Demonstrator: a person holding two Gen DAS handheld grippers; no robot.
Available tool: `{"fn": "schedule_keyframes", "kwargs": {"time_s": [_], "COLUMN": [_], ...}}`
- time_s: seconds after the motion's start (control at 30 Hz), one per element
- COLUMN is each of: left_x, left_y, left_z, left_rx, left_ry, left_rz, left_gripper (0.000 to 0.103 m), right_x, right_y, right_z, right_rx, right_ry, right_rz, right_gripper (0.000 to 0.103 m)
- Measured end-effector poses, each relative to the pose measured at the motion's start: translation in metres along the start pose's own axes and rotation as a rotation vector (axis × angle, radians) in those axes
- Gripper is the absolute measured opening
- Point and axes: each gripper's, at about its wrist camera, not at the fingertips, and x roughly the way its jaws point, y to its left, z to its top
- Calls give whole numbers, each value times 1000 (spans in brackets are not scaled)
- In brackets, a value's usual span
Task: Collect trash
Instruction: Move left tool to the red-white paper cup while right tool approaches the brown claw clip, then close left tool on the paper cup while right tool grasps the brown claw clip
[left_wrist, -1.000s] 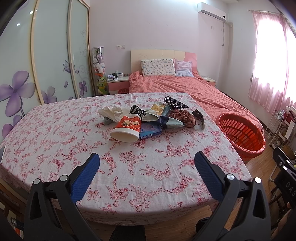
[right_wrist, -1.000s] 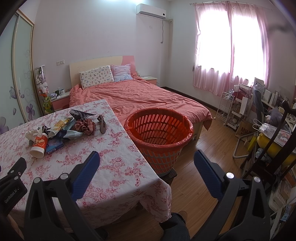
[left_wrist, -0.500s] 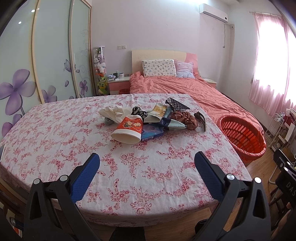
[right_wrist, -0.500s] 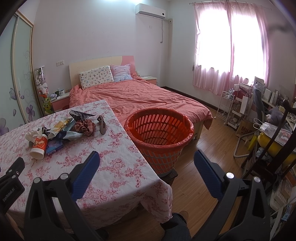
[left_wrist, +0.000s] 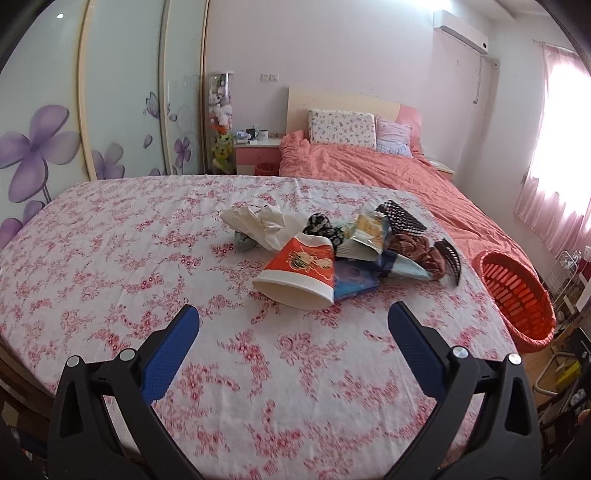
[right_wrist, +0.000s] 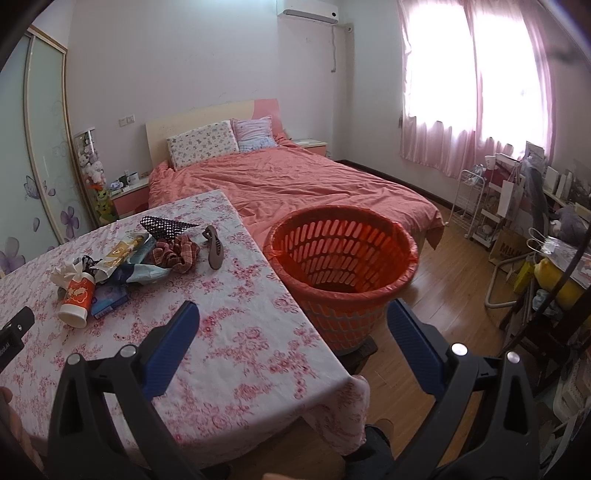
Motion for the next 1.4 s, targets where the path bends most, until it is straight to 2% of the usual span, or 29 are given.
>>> {"fn": "schedule_keyframes", "kwargs": {"time_s": [0.23,0.5,0.67,0.8,0.93,1.03,1.23,1.37,1.4], "left_x": [36,85,105,112,118,122,131,127,126], "left_y": [-7,-9,-5,-5,-6,-6,-5,-3,-3], "left_z": [16,24,26,26,26,26,25,27,28], "left_rx": [91,107,84,77,85,86,73,75,77], "left_ry": [-2,87,139,154,160,169,198,180,173], "left_rz": [24,0,-12,-32,-47,-63,-74,-83,-86], "left_gripper": [101,101,101,101,101,95,78,71,68], "right_x": [58,129,179,212,240,251,258,260,261], "right_y": [25,56,72,84,89,91,92,90,89], "right_z": [18,39,49,54,53,50,50,52,53], "right_rx": [-4,16,44,43,50,52,34,38,36], "right_ry": [60,120,196,238,293,318,306,305,305], "right_rz": [81,185,246,244,235,229,225,241,249], "right_gripper": [98,81,63,58,47,39,29,20,16]}}
